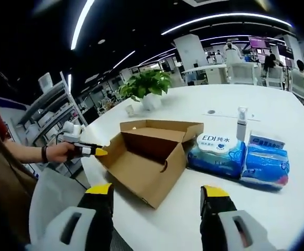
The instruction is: Operate the shoe box by opening the lid, removing the specified soft item, and placing it in the target area until the item is outside and the box remains undamaged.
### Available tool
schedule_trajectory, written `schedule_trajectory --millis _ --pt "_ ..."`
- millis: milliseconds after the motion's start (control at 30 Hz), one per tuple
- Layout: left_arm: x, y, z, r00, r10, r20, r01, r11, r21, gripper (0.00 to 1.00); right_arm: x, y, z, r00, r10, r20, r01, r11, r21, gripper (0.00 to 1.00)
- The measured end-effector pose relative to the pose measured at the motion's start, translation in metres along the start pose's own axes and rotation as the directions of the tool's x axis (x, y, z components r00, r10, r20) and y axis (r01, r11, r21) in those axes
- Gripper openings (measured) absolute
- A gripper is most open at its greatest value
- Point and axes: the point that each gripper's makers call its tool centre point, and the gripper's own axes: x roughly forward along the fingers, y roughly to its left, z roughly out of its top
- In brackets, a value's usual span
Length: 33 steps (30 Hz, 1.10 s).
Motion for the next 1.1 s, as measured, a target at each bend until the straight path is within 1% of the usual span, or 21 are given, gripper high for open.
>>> schedule_trajectory --millis 33,133,300,400,567,633,700,800,833,867,967,1100 --pt "0.001 0.001 0.000 1.000 0.009 0.000 -0.009 1.000 -0.002 0.37 0.000 0.000 0.000 1.000 0.000 -0.001 0.000 1.000 0.001 0.66" --pt "0.002 0.002 0.000 1.000 0.016 -0.005 -0.016 1.000 -0.023 0.32 -0.001 0.002 -0.001 1.000 0.002 0.002 -0.002 1.000 0.005 0.66" --pt "0.004 -0.004 -0.002 1.000 0.012 -0.013 -0.012 1.000 -0.019 0.28 -0.003 0.000 -0.001 1.000 -0.002 -0.004 0.002 1.000 -0.003 0.66" --pt "0.006 -0.004 -0.003 1.000 0.020 -0.018 -0.021 0.999 -0.025 0.24 -0.004 0.000 -0.001 1.000 -0.002 -0.010 0.002 1.000 -0.009 0.67" --pt "0.010 -0.005 -0.007 0.999 0.028 -0.034 -0.029 0.999 -0.043 0.23 -0.006 0.000 0.000 1.000 -0.004 -0.008 0.003 1.000 -0.009 0.67" --pt "0.012 -0.005 -0.009 0.999 0.035 -0.042 -0.036 0.998 -0.043 0.21 -0.007 0.001 0.000 1.000 -0.005 -0.010 0.005 1.000 -0.010 0.67" --pt "0.014 -0.006 -0.011 0.998 0.032 -0.051 -0.035 0.997 -0.065 0.16 -0.008 0.001 0.000 1.000 -0.005 -0.012 0.005 1.000 -0.010 0.67" --pt "0.016 -0.003 -0.012 0.997 0.054 -0.047 -0.059 0.990 -0.130 0.14 -0.008 0.000 -0.001 1.000 -0.008 -0.015 0.007 1.000 -0.008 0.67" --pt "0.016 -0.002 -0.010 0.997 0.068 -0.042 -0.073 0.988 -0.133 0.13 -0.008 0.001 -0.001 1.000 -0.007 -0.016 0.007 1.000 -0.008 0.67" --pt "0.015 0.000 -0.009 0.996 0.086 -0.038 -0.090 0.987 -0.133 0.11 -0.008 0.001 -0.001 1.000 -0.006 -0.017 0.006 1.000 -0.009 0.67" --pt "0.015 0.002 -0.008 0.990 0.134 -0.041 -0.138 0.985 -0.101 0.08 -0.007 0.002 0.000 1.000 -0.004 -0.019 0.004 1.000 -0.012 0.67" --pt "0.015 0.003 -0.008 0.984 0.170 -0.044 -0.174 0.981 -0.084 0.06 -0.005 0.003 0.002 1.000 0.001 -0.018 -0.001 1.000 -0.013 0.66"
